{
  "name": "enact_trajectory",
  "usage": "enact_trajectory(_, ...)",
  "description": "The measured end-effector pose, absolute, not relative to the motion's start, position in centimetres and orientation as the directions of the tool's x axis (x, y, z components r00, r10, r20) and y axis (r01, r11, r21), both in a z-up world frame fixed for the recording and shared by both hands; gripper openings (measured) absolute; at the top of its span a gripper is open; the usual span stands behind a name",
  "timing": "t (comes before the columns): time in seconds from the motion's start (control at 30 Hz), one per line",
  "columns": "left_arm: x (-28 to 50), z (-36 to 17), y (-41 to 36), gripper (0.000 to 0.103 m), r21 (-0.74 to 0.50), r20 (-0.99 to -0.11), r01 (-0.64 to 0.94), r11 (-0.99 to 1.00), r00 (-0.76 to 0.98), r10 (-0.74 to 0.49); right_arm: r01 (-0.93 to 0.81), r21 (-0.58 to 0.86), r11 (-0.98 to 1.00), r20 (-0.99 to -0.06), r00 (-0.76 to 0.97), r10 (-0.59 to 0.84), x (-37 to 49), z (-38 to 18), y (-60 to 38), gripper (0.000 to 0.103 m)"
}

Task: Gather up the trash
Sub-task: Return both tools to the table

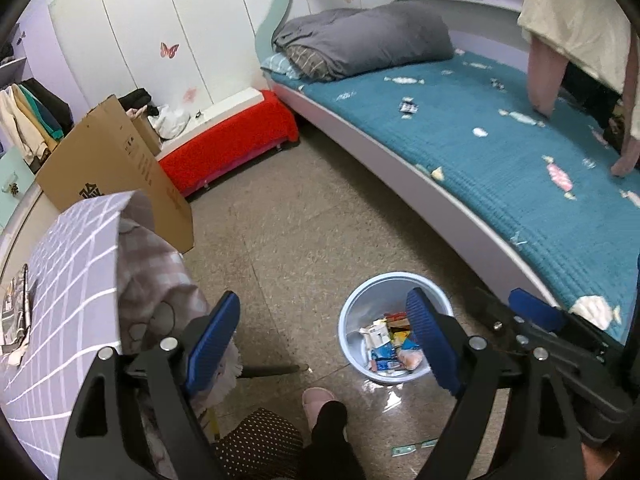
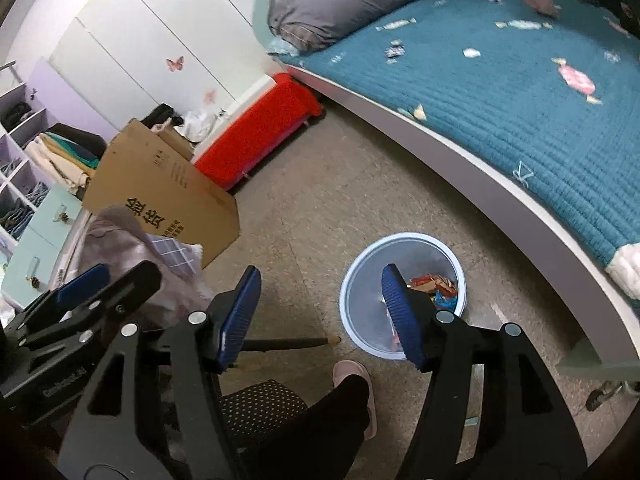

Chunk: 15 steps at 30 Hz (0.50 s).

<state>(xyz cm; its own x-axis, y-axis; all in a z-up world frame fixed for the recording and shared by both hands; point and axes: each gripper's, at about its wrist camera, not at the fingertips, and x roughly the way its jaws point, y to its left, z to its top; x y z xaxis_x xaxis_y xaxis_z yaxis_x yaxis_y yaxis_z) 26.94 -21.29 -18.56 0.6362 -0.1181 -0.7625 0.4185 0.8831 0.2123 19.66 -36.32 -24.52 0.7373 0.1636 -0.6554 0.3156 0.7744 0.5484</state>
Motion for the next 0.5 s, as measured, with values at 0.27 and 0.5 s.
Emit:
enact_trajectory(0.27,23.3,-11.6,-16.3,0.083,0.123,-0.7,0.415,0.901,0.68,-0.217,0.215,0.54,0.814,-0.564,0.81,0.161,17.0,-17.2,-33.6,0.063)
enact_trajectory(0.5,23.2,-5.9,-5.6,0.083,-0.041,-0.649,0.341,0.939,0.706,-0.285,0.006,0.494,0.869,-0.495,0.824,0.276,17.9,-11.4,-26.2,0.066)
